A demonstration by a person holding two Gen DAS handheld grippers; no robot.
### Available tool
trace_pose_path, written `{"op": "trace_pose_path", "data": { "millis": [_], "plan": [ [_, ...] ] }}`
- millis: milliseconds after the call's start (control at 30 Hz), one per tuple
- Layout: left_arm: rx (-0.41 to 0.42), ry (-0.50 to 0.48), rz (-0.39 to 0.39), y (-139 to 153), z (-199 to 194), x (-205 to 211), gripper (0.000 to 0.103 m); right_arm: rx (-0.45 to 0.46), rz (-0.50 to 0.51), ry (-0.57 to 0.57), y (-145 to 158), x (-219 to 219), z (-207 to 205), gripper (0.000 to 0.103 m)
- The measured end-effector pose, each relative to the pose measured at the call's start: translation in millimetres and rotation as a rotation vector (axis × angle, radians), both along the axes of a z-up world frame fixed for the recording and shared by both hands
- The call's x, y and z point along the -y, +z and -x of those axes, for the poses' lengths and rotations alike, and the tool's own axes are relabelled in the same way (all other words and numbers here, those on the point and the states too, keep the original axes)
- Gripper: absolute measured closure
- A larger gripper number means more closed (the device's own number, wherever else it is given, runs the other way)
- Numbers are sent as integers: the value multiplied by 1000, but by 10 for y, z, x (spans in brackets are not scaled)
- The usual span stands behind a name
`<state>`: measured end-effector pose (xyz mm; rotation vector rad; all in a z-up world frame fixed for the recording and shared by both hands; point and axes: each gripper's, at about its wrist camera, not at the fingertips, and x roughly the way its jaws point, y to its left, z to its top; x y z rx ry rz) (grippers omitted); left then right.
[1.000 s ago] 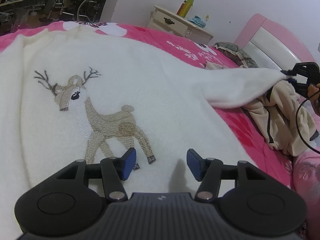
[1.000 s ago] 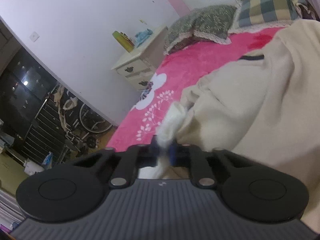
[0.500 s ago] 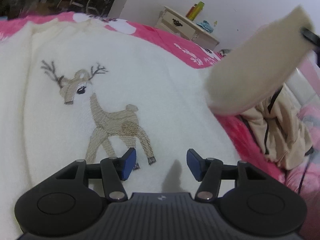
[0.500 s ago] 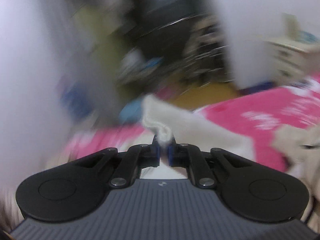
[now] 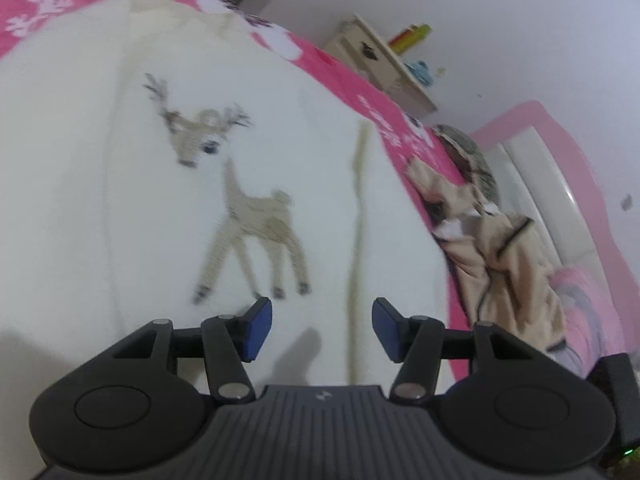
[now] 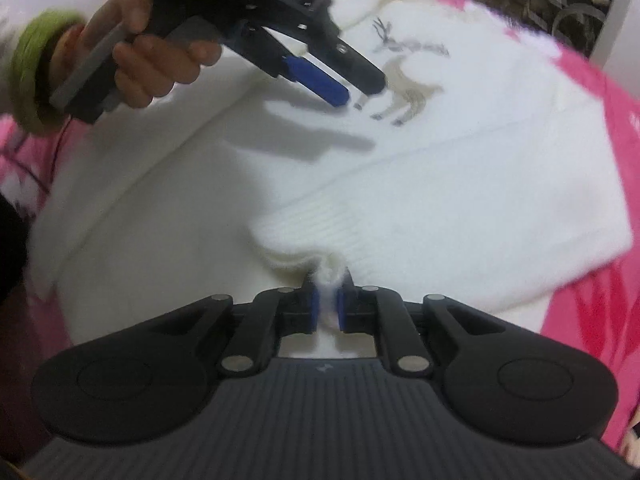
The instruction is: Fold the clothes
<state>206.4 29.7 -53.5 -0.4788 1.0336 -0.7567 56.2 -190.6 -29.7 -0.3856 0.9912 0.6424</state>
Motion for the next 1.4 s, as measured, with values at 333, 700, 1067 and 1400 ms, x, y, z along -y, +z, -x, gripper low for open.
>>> {"op": "trace_pose_path", "data": {
  "millis": [333, 700, 1067, 1400],
  "plan": [
    [8, -221, -37, -25, 347, 354, 48, -172, -290, -375, 381, 568, 209, 51],
    [-35, -208, -77, -184, 348, 497, 75, -520, -736, -813, -297, 995, -192, 61],
    [-89, -175, -61, -285, 325, 496, 93, -497, -685, -829, -368, 873, -119, 96],
    [-64, -163, 2, -67, 688, 489, 98, -366, -530, -700, 135, 893, 199, 97]
  ]
}}
